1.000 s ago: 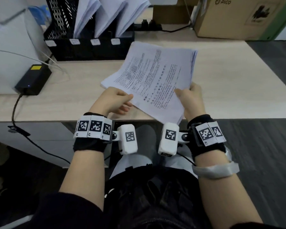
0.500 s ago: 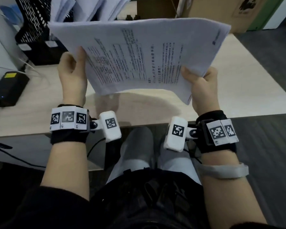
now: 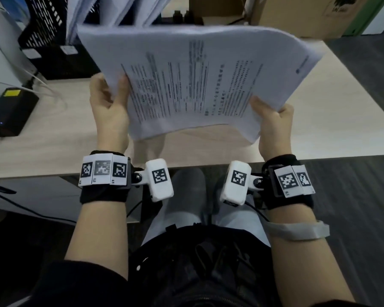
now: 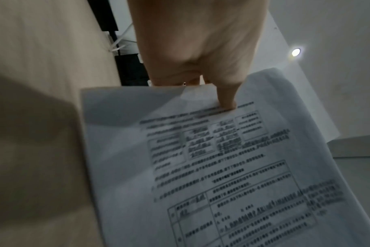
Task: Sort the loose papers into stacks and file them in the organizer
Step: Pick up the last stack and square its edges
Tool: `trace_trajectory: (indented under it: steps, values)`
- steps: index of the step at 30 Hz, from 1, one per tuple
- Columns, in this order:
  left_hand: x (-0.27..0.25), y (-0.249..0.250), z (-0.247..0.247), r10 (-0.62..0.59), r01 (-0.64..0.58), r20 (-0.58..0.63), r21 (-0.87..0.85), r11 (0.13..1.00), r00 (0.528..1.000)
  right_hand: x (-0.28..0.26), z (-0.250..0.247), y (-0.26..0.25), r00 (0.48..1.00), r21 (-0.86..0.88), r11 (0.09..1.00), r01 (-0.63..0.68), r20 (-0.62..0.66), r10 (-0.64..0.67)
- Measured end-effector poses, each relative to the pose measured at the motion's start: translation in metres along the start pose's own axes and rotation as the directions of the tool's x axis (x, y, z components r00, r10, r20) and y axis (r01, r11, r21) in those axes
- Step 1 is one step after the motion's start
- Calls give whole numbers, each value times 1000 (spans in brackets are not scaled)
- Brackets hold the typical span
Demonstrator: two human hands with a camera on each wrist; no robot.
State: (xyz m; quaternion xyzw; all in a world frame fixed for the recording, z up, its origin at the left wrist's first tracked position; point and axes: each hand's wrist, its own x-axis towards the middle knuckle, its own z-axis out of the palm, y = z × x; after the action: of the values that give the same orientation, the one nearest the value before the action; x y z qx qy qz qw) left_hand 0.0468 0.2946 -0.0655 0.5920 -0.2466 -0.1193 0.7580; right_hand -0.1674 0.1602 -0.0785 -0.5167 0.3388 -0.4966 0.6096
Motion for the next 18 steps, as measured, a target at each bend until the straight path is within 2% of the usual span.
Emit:
trace_trajectory:
  steps: [3,5,9,11,15,18]
  values:
    - [-4,-8,1,-105,106,30,-30,994,994,-6,0,9,999,-99,995,-30,22,32]
    - [-5,-9,4,-108,108,62,6,994,992,-8,4,11,1000,-125,992,-12,18,14]
    - [-2,-4,-1,-56,57,21,-26,998,998,-5,6,5,996,-62,998,6,-92,-11]
    - [-2,-6,-5,-47,48,15,-50,998,999,-5,4,8,996,-55,998,-6,-95,0]
    - [-9,-13,-5,-197,194,76,42,980,977,-15,7,14,998,-70,996,-52,-45,49]
    - [-9,-10,-2,-176,173,63,52,984,982,-17,11,11,998,-101,994,-28,-62,21]
